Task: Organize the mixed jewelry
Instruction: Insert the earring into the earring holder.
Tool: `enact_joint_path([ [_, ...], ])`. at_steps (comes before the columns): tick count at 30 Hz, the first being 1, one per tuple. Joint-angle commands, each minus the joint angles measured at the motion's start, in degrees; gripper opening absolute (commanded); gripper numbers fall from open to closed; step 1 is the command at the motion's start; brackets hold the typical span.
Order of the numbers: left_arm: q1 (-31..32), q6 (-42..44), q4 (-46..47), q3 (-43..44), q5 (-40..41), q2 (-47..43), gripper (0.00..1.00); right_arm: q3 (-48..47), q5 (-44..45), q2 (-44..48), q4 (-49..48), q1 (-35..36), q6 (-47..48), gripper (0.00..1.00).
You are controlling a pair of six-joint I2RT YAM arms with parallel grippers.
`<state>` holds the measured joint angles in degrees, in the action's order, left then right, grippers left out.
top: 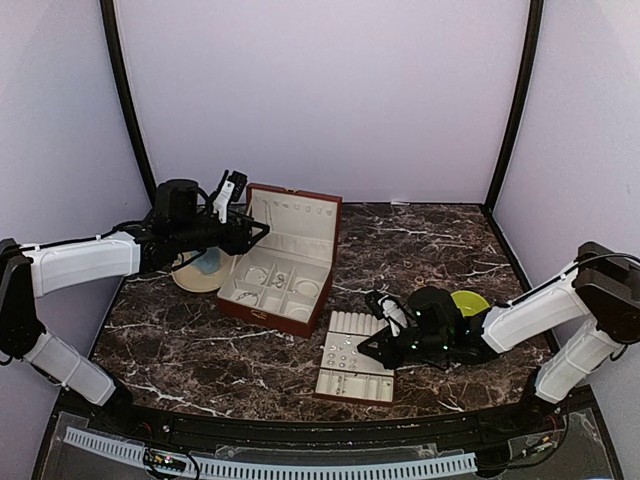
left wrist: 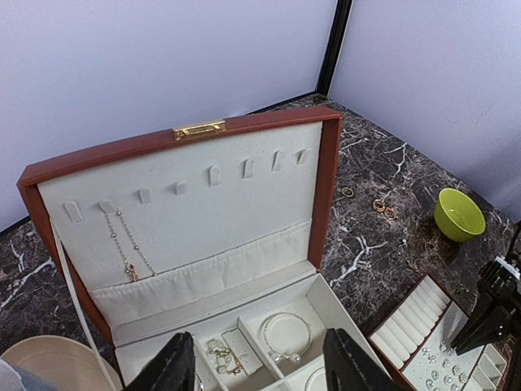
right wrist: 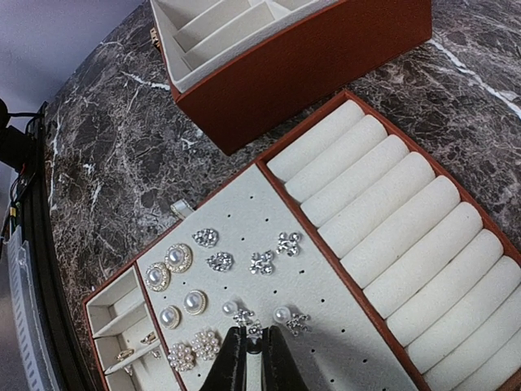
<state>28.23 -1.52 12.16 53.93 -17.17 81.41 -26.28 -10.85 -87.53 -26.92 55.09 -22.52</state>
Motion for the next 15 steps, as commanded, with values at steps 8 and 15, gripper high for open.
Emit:
enact_joint_path([
  [8, -0.4, 0.5, 1.7, -0.9, -1.0, -1.7, 0.57, -0.3, 0.1, 1.2, -2.9, 0.5, 0.7, 0.06],
  [15, -0.4, 0.5, 1.7, -1.0, -1.2, -1.6, 0.57, -0.3, -0.8, 1.5, -3.2, 0.5, 0.7, 0.05],
])
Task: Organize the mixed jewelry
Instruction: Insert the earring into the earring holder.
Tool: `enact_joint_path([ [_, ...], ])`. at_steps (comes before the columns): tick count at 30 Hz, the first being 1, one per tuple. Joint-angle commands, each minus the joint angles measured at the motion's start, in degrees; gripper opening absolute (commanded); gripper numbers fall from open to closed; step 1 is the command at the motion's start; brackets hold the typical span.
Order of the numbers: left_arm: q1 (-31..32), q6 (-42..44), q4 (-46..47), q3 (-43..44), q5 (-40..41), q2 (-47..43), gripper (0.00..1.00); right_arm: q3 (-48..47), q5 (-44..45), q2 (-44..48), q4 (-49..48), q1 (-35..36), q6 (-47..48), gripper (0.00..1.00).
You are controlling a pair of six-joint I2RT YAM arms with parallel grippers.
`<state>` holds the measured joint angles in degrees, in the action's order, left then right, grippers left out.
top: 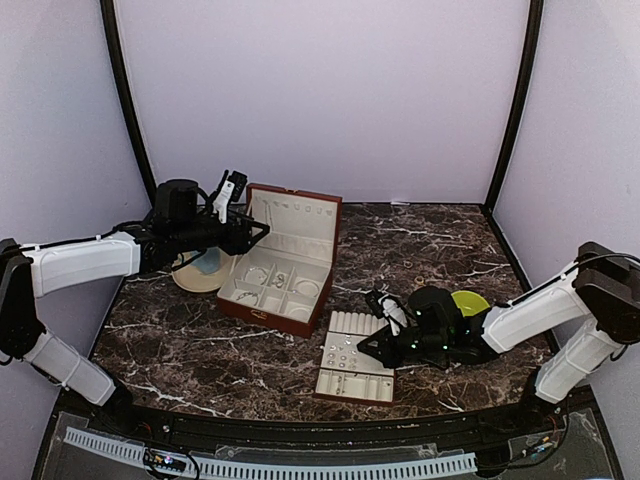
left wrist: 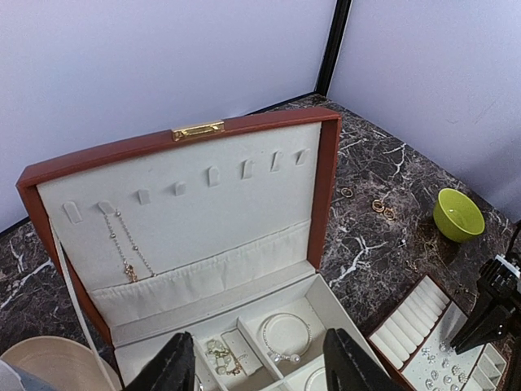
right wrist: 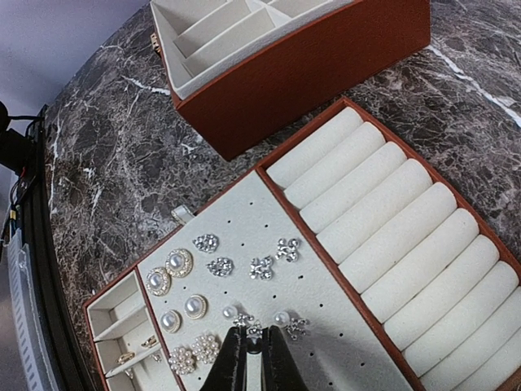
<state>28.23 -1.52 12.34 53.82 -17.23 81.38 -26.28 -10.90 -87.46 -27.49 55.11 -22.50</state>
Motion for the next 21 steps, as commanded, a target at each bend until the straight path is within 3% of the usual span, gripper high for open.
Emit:
enact_joint_path([
  [1, -0.4, 0.6, 1.5, -0.9, -1.1, -1.5, 0.57, -0.3, -1.1, 1.3, -2.7, 0.5, 0.7, 0.05],
  [21, -0.3, 0.6, 1.4, -1.0, -1.2, -1.9, 0.57, 0.2, -0.5, 0.1, -2.3, 0.4, -0.4, 0.06],
])
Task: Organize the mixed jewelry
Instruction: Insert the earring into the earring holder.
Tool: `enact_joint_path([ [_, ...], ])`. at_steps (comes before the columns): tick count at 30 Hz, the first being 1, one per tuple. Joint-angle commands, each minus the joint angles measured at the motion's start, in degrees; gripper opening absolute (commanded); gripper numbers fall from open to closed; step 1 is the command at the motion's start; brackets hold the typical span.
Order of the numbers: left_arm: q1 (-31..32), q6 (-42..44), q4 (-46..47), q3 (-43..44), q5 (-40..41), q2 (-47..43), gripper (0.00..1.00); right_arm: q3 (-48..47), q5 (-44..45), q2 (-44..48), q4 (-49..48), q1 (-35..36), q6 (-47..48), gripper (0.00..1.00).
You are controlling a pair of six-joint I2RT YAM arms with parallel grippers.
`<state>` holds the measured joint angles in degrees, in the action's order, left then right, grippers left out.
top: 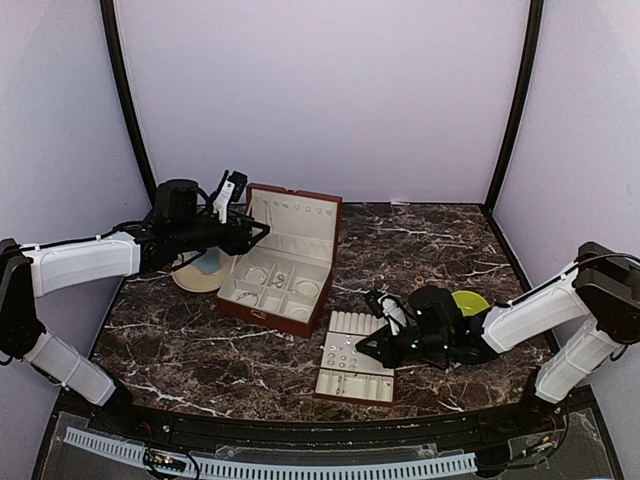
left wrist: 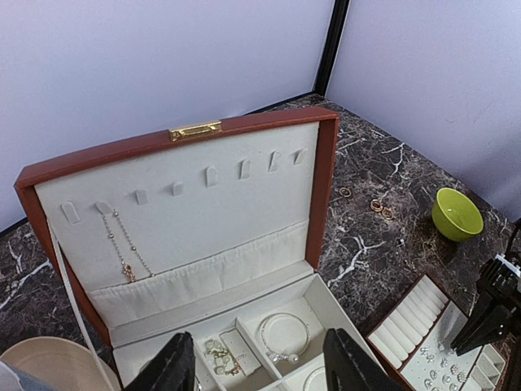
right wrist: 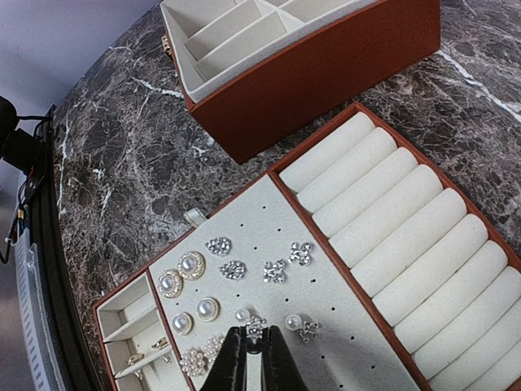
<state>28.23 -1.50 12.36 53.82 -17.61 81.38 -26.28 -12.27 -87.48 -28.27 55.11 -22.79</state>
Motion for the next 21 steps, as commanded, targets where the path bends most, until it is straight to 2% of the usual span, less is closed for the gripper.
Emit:
enact_joint_path([
  [1, -0.3, 0.6, 1.4, -1.0, -0.8, -1.9, 0.57, 0.2, 1.0, 0.1, -1.4, 0.4, -0.2, 0.06],
  [21, -0.4, 0.5, 1.5, -1.0, -1.0, -1.7, 0.57, 1.3, 1.5, -0.1, -0.4, 0.4, -0.5, 0.05],
])
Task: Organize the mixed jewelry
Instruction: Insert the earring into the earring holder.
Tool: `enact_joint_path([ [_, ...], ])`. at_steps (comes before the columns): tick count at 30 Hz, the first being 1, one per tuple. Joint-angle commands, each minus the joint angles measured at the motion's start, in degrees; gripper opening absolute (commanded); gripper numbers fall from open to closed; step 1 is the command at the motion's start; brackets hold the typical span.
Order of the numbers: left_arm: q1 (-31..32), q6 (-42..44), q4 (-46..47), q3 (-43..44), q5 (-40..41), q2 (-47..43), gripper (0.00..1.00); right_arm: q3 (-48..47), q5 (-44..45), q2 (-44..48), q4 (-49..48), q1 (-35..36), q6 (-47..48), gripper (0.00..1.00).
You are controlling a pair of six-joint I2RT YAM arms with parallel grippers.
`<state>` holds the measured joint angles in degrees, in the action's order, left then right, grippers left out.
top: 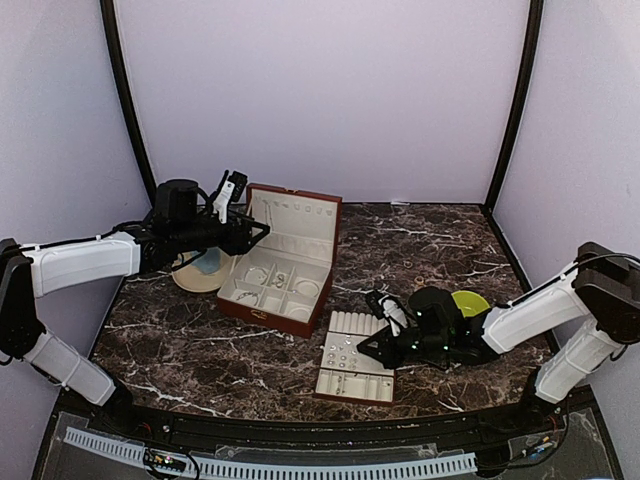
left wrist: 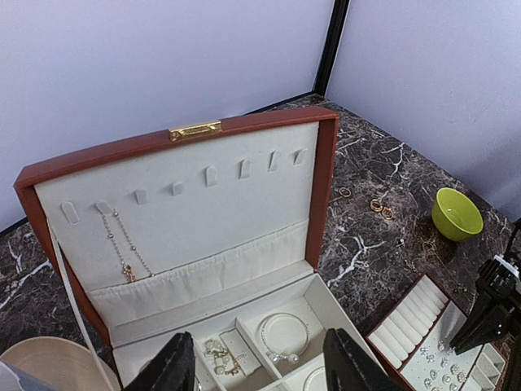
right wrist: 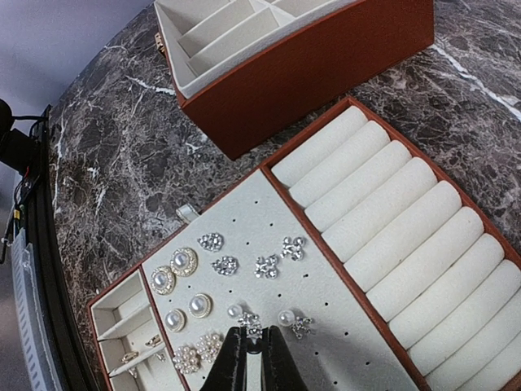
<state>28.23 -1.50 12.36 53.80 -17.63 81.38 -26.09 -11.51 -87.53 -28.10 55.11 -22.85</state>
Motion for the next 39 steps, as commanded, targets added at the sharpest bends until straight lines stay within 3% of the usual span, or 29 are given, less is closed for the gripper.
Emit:
enact_joint_path([
  [1, -0.3, 0.4, 1.6, -1.0, -0.9, -1.7, 0.57, 1.1, 0.6, -0.1, -0.6, 0.4, -0.4, 0.06],
  [39, -0.3, 0.9, 1.6, -1.1, -0.7, -2.0, 0.57, 3.4, -0.9, 1.4, 1.8, 0.8, 0.2, 0.09],
])
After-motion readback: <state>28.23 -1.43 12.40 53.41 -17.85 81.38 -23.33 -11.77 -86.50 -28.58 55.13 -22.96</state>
